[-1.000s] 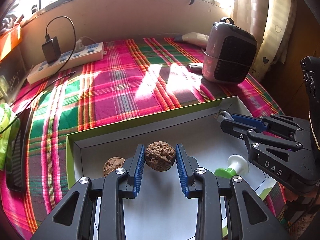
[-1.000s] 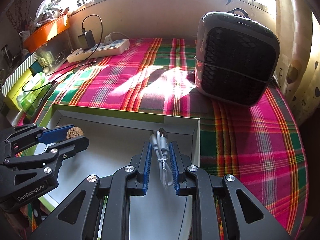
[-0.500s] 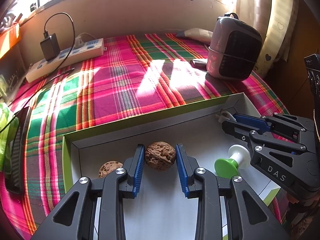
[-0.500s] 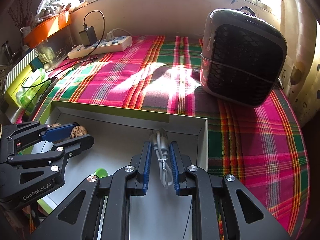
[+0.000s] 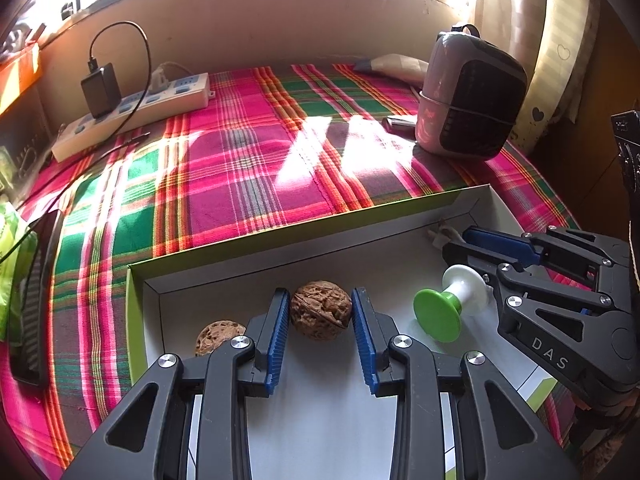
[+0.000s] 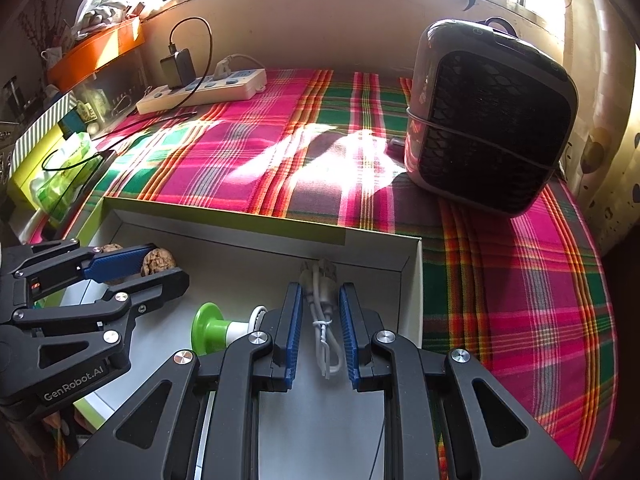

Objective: Organize objects
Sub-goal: 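Lift the walnut and cable into the box lid and open both tools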

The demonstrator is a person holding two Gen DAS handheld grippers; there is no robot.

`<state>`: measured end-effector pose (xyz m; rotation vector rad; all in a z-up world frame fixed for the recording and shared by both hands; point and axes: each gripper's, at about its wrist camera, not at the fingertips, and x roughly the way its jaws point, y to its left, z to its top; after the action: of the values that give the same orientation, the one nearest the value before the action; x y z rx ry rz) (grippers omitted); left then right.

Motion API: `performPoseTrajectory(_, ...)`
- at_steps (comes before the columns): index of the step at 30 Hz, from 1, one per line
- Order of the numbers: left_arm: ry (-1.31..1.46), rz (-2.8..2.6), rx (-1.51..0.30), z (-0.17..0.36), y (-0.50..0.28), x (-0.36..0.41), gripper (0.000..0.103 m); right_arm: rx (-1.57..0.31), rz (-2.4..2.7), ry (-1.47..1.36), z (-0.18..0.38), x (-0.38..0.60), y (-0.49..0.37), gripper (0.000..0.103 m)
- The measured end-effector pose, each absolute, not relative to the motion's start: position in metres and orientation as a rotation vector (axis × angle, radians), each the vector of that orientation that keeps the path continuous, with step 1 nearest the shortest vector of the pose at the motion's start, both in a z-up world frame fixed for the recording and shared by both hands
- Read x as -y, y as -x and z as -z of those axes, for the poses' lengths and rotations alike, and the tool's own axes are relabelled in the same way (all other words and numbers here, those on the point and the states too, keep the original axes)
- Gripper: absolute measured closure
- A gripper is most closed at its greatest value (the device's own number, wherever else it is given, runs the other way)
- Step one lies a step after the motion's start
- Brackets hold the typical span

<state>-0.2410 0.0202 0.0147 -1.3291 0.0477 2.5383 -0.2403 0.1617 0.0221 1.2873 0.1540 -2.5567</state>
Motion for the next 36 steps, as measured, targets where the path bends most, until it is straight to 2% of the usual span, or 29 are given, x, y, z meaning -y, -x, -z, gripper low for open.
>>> performPoseTrajectory(4,1.327,-2.543,-0.041,-0.016,0.239,-0.019,0.068,-0.158,2.557,-1.286,-0.023,-0.160,0.239,0.083)
performPoseTrajectory(8,1.318,-2.550,-0.029,-0.019,0.237,-0.018,0.067,-0.153,2.563,-1.281,-0.024,-0.160,0.237,0.073)
performPoseTrajectory(36,1.224,-2.646,0.007,-0.048,0.179,0.003,0.066,-0.109,2.614,-1.175,-0.052,-0.163,0.183,0.072)
